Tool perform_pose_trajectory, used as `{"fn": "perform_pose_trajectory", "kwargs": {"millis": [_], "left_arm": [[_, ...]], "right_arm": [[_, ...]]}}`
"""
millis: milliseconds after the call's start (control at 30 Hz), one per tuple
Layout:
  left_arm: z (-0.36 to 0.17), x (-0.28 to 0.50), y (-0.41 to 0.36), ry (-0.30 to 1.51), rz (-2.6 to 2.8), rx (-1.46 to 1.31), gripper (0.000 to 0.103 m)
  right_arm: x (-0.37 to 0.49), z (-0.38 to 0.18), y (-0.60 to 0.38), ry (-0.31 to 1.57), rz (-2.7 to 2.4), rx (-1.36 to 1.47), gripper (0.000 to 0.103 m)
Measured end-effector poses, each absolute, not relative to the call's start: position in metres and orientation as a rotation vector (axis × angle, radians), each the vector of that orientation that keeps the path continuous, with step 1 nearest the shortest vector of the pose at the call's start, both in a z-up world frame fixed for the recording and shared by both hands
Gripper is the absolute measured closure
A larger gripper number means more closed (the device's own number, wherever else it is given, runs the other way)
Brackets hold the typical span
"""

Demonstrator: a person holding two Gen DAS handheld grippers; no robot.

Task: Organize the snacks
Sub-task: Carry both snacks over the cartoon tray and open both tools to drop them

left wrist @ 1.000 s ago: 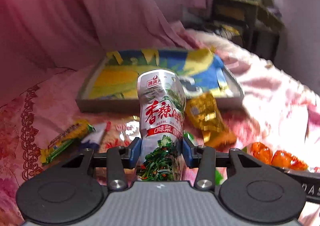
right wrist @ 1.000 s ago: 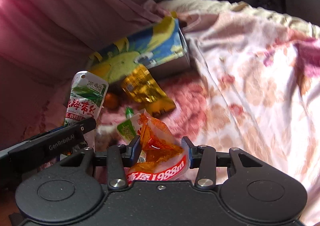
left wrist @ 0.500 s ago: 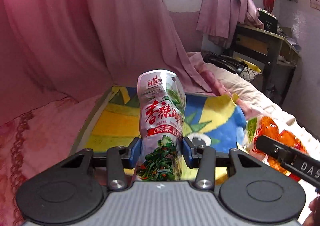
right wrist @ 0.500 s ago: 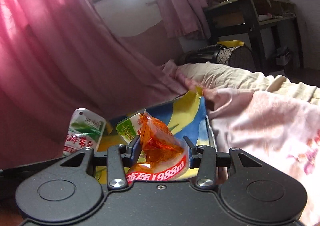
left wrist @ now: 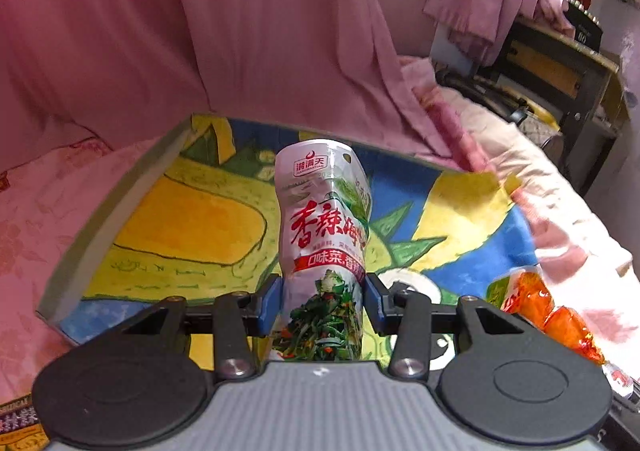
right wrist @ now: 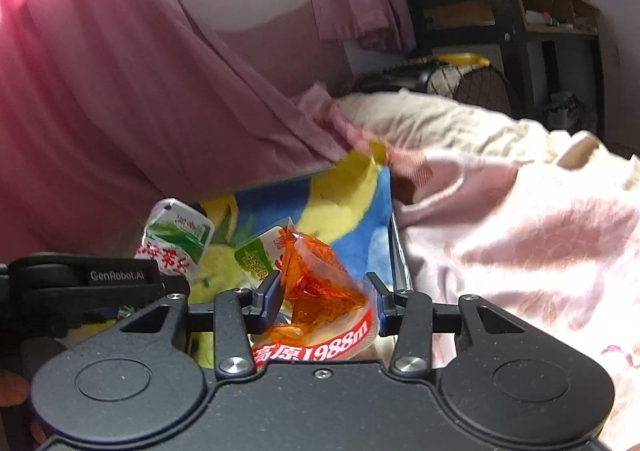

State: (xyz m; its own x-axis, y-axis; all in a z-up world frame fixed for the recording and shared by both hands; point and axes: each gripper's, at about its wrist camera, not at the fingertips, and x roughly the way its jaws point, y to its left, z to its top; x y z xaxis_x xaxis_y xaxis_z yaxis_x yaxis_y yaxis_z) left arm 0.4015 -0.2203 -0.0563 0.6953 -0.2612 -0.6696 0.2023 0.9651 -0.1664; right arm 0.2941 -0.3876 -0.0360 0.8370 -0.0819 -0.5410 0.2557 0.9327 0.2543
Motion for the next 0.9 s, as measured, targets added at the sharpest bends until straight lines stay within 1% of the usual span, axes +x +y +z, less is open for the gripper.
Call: {"fn": "perform_pose_trajectory", "kwargs": {"millis": [167,267,333,367,400,433,467,500,567,600,633,767,833,900], "left_arm": [[-0.066,0.402,-0.223,0.779,-0.247,-0.077,0.055],[-0.071,0.402,-0.223,0.807,-0.237,-0.092,0.052],[-0.072,0.4,-0.223,0.809,-0.235,-0.104,0.044],[-0.071,0.4,-0.224,0.809,-0.23,-0.106,0.043],[-0.071,0.399,-0.223,0.81,-0.23,-0.112,0.042],[-0.069,0.399,-0.223,0.812,-0.229,-0.119,0.037],[-0.067,0.397,-0.221,0.807,-0.225,-0.13,0.035],[-0.064,0.396,-0.22,0.802,-0.219,-0.139,0.03],[-0.058,0.391,-0.215,0.787,-0.215,-0.156,0.026],[-0.054,0.389,-0.213,0.78,-0.214,-0.158,0.022],[-0.049,0.385,-0.211,0.768,-0.209,-0.155,0.02],[-0.027,0.369,-0.201,0.721,-0.195,-0.145,0.012],[-0.014,0.355,-0.194,0.686,-0.19,-0.15,0.006],[-0.001,0.34,-0.186,0.647,-0.186,-0.152,0.003]], "right_arm": [[0.299,-0.044,-0.39,0.576,-0.182,0.335,0.057],[0.3,-0.044,-0.39,0.578,-0.182,0.33,0.056],[0.299,-0.043,-0.389,0.572,-0.186,0.325,0.054],[0.299,-0.042,-0.388,0.566,-0.191,0.312,0.049],[0.298,-0.04,-0.387,0.56,-0.194,0.301,0.045],[0.295,-0.039,-0.386,0.546,-0.198,0.289,0.041],[0.293,-0.037,-0.386,0.529,-0.199,0.276,0.036],[0.292,-0.035,-0.386,0.513,-0.203,0.265,0.033],[0.289,-0.032,-0.385,0.491,-0.209,0.246,0.024],[0.287,-0.03,-0.385,0.483,-0.21,0.236,0.023],[0.285,-0.028,-0.384,0.47,-0.213,0.223,0.022],[0.273,-0.013,-0.38,0.407,-0.205,0.197,0.013],[0.265,-0.004,-0.379,0.383,-0.209,0.198,0.011],[0.254,0.005,-0.379,0.366,-0.214,0.203,0.009]]}}
